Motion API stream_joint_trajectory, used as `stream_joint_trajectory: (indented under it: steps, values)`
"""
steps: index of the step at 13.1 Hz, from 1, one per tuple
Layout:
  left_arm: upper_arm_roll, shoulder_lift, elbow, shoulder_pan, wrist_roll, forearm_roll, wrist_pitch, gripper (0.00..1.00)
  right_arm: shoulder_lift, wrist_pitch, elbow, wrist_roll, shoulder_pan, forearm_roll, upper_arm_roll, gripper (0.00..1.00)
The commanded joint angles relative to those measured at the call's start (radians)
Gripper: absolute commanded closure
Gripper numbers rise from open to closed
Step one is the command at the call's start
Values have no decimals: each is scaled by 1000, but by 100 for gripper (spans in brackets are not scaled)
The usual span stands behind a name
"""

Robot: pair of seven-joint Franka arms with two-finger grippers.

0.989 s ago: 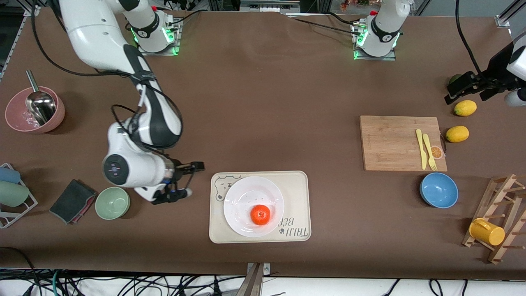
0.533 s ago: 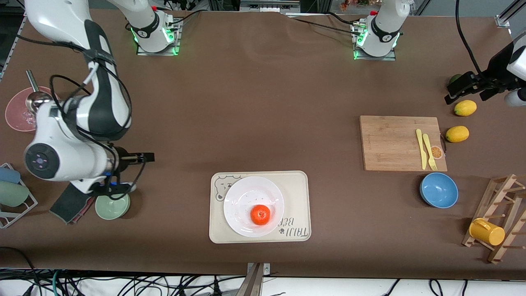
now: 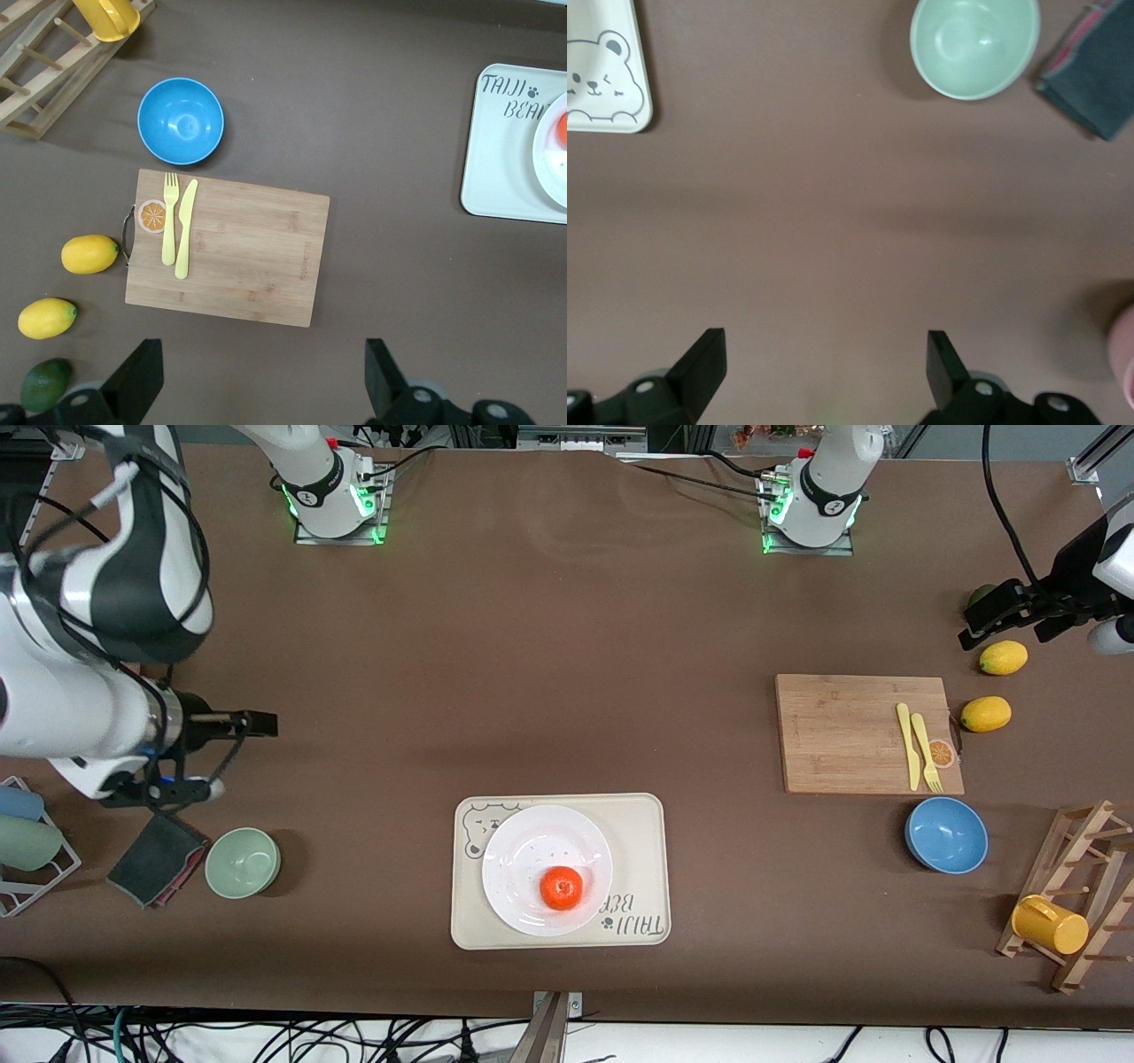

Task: Place orange and plate with both arms

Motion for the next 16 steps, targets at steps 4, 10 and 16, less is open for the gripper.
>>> stream_joint_trajectory:
  steps: [4, 10, 16]
  values:
    - [-1, 12, 27, 3, -7, -2, -11, 0, -329, -19, -272, 13, -147, -103, 116, 0]
    - [-1, 12, 27, 3, -7, -2, -11, 0, -410, -24, -293, 5, -227, -105, 137, 0]
    - [2, -3, 27, 32, -4, -4, -128, 0, -453, 36, -373, 19, -228, -105, 165, 0]
